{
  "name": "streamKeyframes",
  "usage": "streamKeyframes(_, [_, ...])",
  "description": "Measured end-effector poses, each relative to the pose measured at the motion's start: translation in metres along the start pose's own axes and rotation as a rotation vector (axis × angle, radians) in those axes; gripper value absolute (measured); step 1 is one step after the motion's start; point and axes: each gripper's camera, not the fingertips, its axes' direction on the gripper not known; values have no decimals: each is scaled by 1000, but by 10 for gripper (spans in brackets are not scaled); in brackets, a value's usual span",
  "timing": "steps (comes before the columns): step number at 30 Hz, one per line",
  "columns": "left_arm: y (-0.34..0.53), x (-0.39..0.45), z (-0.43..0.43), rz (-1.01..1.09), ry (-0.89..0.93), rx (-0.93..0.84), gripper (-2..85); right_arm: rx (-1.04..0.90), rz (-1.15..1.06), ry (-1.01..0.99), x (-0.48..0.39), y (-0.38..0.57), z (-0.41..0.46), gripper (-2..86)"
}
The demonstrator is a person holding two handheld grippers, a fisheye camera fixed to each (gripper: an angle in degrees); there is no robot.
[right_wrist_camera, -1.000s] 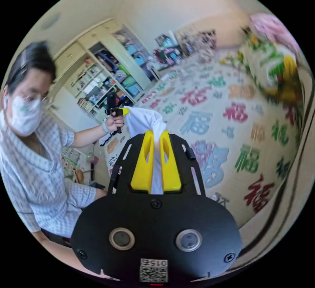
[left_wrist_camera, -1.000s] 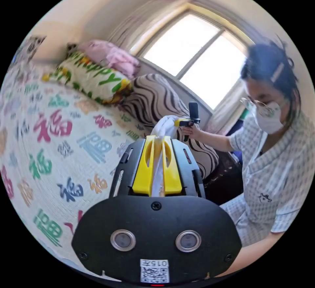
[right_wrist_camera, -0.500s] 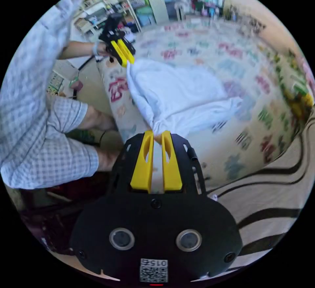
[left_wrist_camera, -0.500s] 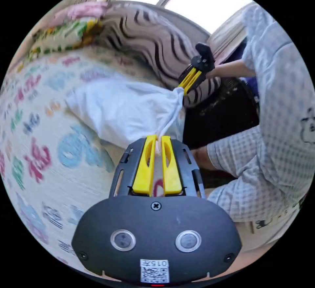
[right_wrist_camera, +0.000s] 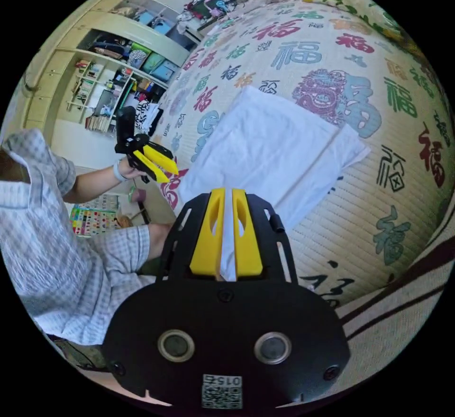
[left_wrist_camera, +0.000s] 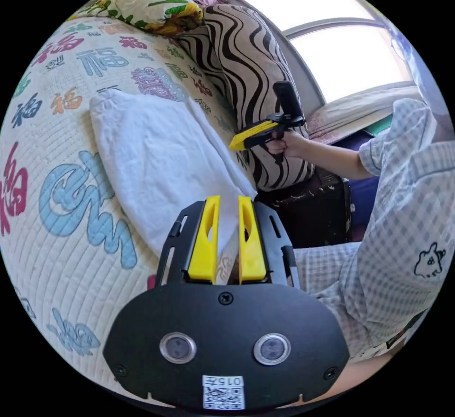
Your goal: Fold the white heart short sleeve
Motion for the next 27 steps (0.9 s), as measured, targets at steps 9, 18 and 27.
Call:
streamKeyframes(9, [-10,-50,63,-59,-21,-157,59,-201,332,415,60,25,19,-5])
streamKeyframes(18, [5,-57,68,-123,-52,-217,68,-459,138,203,18,34,103,1])
streamKeyframes(27, [33,-101,67,-436,-32,-58,134,-102,505,83,21,97,67,79])
